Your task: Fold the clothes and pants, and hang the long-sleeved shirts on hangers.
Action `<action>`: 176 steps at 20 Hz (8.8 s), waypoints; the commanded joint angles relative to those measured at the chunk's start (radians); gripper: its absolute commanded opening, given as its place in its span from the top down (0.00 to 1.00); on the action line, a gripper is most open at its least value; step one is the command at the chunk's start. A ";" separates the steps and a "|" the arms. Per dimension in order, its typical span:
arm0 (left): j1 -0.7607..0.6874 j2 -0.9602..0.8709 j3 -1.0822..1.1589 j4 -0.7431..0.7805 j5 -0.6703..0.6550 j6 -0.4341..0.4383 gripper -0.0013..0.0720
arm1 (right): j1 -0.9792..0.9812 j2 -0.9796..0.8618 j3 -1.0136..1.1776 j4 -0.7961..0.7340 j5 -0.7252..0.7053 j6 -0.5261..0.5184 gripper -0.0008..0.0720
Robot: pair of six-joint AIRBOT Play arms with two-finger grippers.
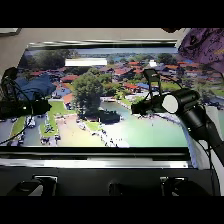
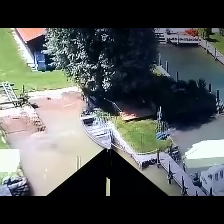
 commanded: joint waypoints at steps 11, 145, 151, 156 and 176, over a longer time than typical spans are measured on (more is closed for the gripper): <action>0.000 0.000 0.000 0.000 0.000 0.000 0.96 | 0.001 0.000 0.001 0.002 0.000 0.000 0.94; -0.263 -1.161 0.710 -0.500 0.195 0.030 0.17 | -0.560 -0.299 -0.311 0.904 -0.066 -0.522 0.95; -0.278 -1.173 0.711 -0.499 0.196 0.027 0.63 | -0.560 -0.259 -0.311 0.904 -0.055 -0.514 0.95; -0.247 -1.160 0.776 -0.491 0.195 0.046 0.96 | -0.560 -0.204 -0.311 0.902 -0.072 -0.508 0.95; -0.109 -0.078 0.952 0.394 -0.178 -0.230 0.96 | -0.560 0.534 0.455 0.364 -0.010 -0.202 0.95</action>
